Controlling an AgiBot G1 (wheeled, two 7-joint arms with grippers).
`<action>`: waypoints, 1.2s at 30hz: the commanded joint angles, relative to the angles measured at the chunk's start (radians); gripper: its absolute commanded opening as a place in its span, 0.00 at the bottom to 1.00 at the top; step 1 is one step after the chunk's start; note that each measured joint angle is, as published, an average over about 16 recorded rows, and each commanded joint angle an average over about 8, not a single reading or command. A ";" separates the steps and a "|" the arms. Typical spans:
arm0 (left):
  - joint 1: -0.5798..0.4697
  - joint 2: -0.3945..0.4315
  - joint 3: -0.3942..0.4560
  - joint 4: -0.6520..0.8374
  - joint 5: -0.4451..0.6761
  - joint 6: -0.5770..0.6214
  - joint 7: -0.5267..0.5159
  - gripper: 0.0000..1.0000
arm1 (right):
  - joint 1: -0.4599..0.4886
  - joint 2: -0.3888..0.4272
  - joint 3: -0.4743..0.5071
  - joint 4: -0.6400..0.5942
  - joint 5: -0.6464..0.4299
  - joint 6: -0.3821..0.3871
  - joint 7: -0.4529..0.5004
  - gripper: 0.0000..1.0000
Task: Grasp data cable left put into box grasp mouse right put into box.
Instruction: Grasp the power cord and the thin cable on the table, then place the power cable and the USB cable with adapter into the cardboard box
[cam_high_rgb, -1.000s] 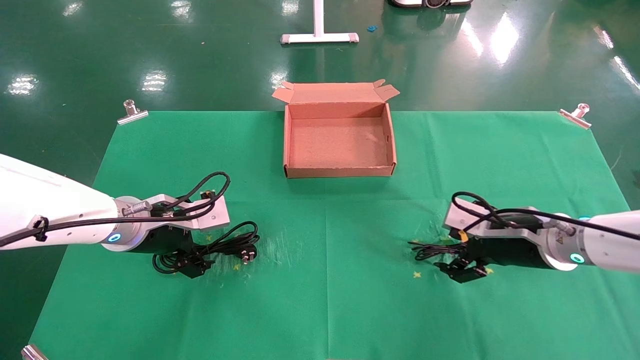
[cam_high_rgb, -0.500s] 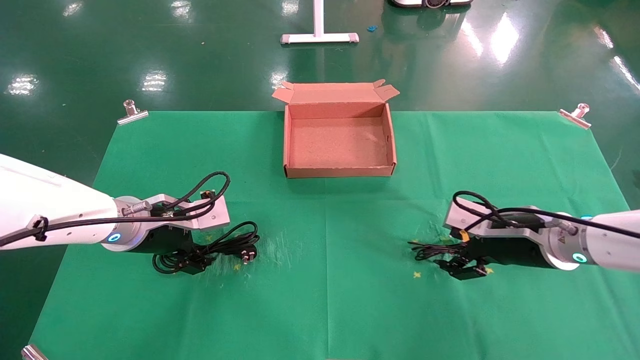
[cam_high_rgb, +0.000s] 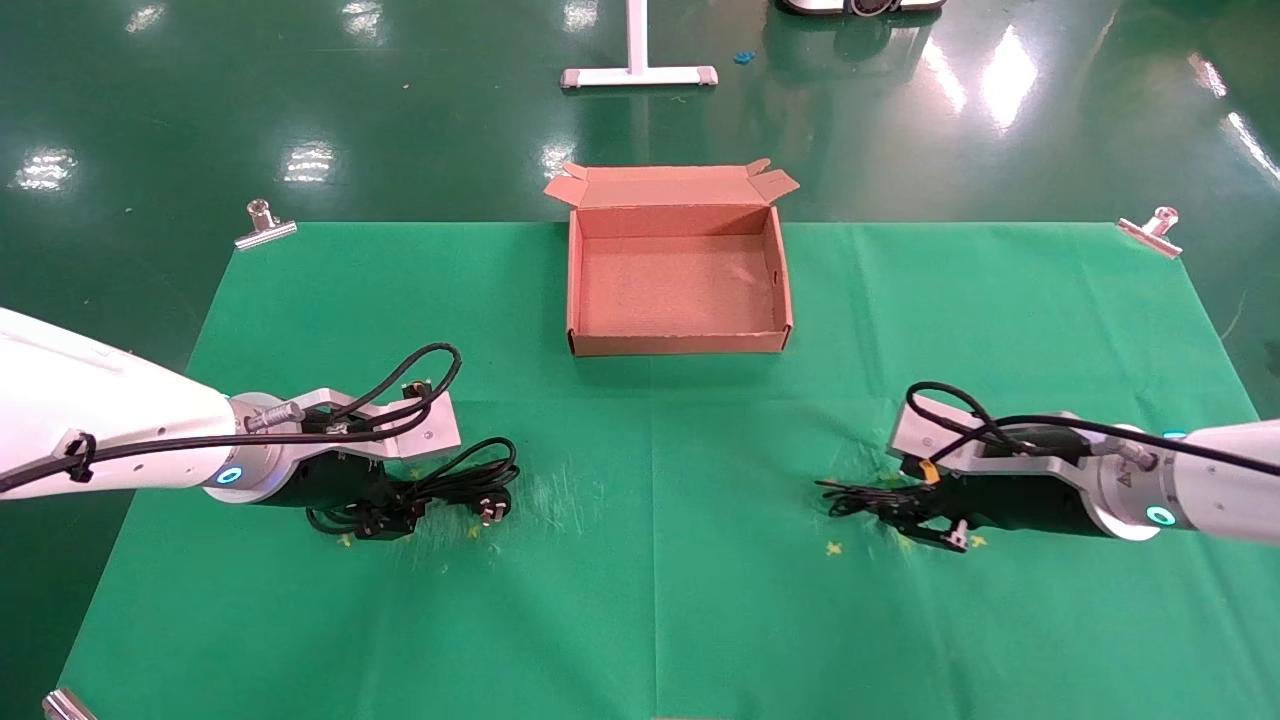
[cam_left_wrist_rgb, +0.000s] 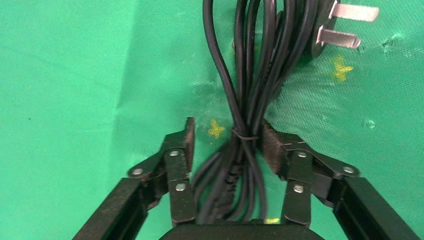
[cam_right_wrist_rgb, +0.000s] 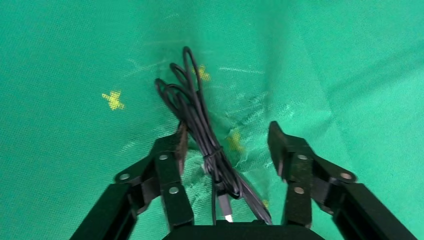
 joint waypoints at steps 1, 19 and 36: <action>0.000 0.000 0.000 0.000 0.000 0.000 0.000 0.00 | 0.000 0.000 0.000 0.000 0.000 0.000 0.000 0.00; -0.001 0.001 0.000 0.004 0.001 -0.001 0.001 0.00 | 0.001 0.001 0.001 0.001 0.001 -0.001 -0.001 0.00; -0.195 0.103 -0.095 0.124 -0.179 -0.037 0.110 0.00 | 0.069 0.043 0.067 -0.041 0.048 0.035 0.000 0.00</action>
